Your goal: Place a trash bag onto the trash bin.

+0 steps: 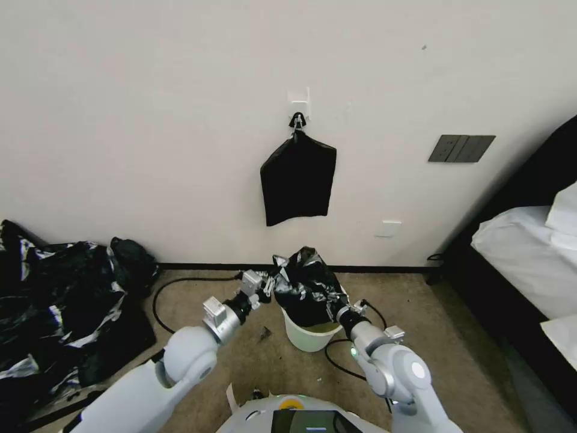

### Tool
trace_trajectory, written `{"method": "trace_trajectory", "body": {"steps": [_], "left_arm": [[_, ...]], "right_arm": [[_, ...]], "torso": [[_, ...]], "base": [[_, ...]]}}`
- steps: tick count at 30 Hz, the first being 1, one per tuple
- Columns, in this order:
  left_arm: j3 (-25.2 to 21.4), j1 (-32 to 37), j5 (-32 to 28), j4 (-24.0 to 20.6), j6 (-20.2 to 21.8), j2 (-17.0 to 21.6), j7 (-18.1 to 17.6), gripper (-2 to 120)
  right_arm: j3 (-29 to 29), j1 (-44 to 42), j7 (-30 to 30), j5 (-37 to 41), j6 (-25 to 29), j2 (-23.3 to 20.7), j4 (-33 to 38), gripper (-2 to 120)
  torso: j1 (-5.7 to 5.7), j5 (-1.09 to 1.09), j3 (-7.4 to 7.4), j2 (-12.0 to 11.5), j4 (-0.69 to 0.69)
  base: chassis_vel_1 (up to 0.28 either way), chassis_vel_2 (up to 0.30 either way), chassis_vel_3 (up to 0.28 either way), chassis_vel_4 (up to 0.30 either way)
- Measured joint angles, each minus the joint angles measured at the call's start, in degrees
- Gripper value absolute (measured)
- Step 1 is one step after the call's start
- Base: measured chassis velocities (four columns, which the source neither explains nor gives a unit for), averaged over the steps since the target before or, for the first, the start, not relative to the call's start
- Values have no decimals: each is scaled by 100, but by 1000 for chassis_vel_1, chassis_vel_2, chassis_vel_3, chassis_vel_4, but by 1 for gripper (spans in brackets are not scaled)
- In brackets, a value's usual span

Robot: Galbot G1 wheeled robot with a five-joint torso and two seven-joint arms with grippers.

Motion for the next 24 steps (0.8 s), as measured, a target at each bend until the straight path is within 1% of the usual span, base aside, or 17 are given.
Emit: {"method": "trace_trajectory", "body": {"steps": [2,3,4,5,8,9,10,12,14,15,18,20,21,24], "left_arm": [[54,169,116,83,-13,-97,0,0],[59,374,204,155,-51,-205,-6,0],[59,374,204,155,-51,-205,-6,0],[40,539,278,197,-106,-272,-12,0],[-151,1133,401,211,-266,-491,-148,0],[-151,1133,401,211,-266,-491,-148,0],[-212,1301,418,194,-321,-552,-204,0],[-359,1680,525,150,-475,-705,-329,0],[-380,1759,546,139,-505,-740,-367,0],[-415,1912,567,122,-555,-818,-441,0],[-446,2034,572,120,-585,-896,-476,0],[-463,2171,588,134,-623,-977,-505,0],[-463,2171,588,134,-623,-977,-505,0],[-457,2195,589,172,-633,-968,-561,0]], "right_arm": [[-29,-44,-32,-95,1,63,-35,0],[-22,-96,-43,-147,9,93,-32,0],[-22,-96,-43,-147,9,93,-32,0],[6,-139,-43,-166,32,97,12,0],[185,-302,-25,-194,130,53,352,0],[185,-302,-25,-194,130,53,352,0],[235,-343,3,-206,167,26,442,0],[364,-426,294,-250,313,-73,695,0],[388,-447,398,-259,363,-102,740,0],[435,-501,607,-271,447,-174,805,0],[470,-558,754,-309,493,-222,811,0],[521,-607,999,-388,566,-254,798,0],[521,-607,999,-388,566,-254,798,0],[530,-610,1476,-512,818,-329,811,0]], "torso": [[0,0,0,0,0],[0,0,0,0,0],[0,0,0,0,0],[0,0,0,0,0],[0,0,-1,0,1],[0,0,-1,0,1],[0,0,-1,0,1],[0,0,-1,0,1],[0,0,0,0,1],[0,0,-1,0,1],[0,0,-1,0,1],[0,0,-1,0,0],[0,0,-1,0,0],[0,0,-1,0,0]], "base": [[0,0,0,0],[0,0,0,0],[0,0,0,0],[0,0,0,0],[0,0,0,0],[0,0,0,0],[0,0,0,0],[0,0,0,0],[0,0,0,0],[0,0,0,0],[0,0,0,0],[0,0,0,0],[0,0,0,0],[0,0,0,0]]}}
